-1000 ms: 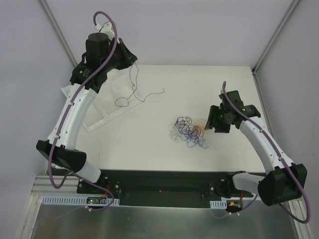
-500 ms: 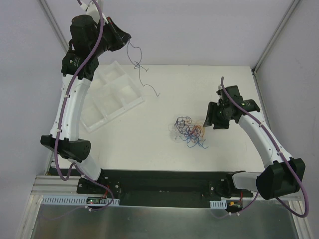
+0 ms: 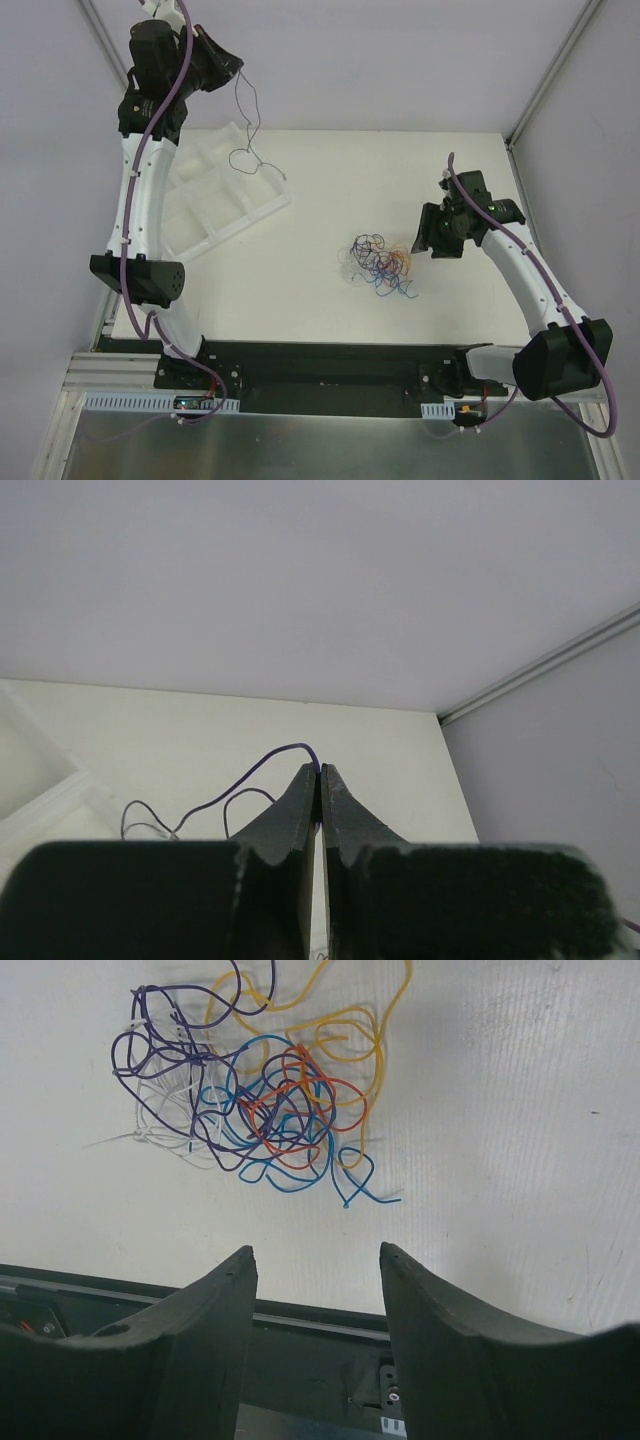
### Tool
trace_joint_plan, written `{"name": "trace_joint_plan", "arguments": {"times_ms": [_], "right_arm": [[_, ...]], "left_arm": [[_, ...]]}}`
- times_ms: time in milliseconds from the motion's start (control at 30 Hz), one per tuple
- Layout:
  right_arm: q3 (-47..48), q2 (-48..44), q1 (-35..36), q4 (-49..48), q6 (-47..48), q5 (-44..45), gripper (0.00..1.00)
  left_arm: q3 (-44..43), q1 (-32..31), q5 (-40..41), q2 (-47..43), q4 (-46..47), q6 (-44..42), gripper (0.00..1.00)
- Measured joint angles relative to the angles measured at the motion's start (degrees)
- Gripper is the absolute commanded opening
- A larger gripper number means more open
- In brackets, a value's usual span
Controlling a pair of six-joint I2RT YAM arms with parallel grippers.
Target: Untangle the cables
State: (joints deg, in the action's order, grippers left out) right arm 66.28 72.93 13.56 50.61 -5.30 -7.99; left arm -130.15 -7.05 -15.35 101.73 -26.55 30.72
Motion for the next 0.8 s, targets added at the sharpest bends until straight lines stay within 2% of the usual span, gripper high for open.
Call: {"name": "trace_joint_plan", "arguments": {"times_ms": [400,800], "right_arm": [[0.2,0.3,-0.4,0.3,-0.2,-0.3,0.55],[0.3,1.2,-0.5,0.2,-0.5,-1.6,0.55]], "left_arm": [[0.0,3.8,-1.2,3.6,0.9,1.3,0.0],[-1.8,4.2,-2.7,1.7,1.9,1.5,0.0]]}}
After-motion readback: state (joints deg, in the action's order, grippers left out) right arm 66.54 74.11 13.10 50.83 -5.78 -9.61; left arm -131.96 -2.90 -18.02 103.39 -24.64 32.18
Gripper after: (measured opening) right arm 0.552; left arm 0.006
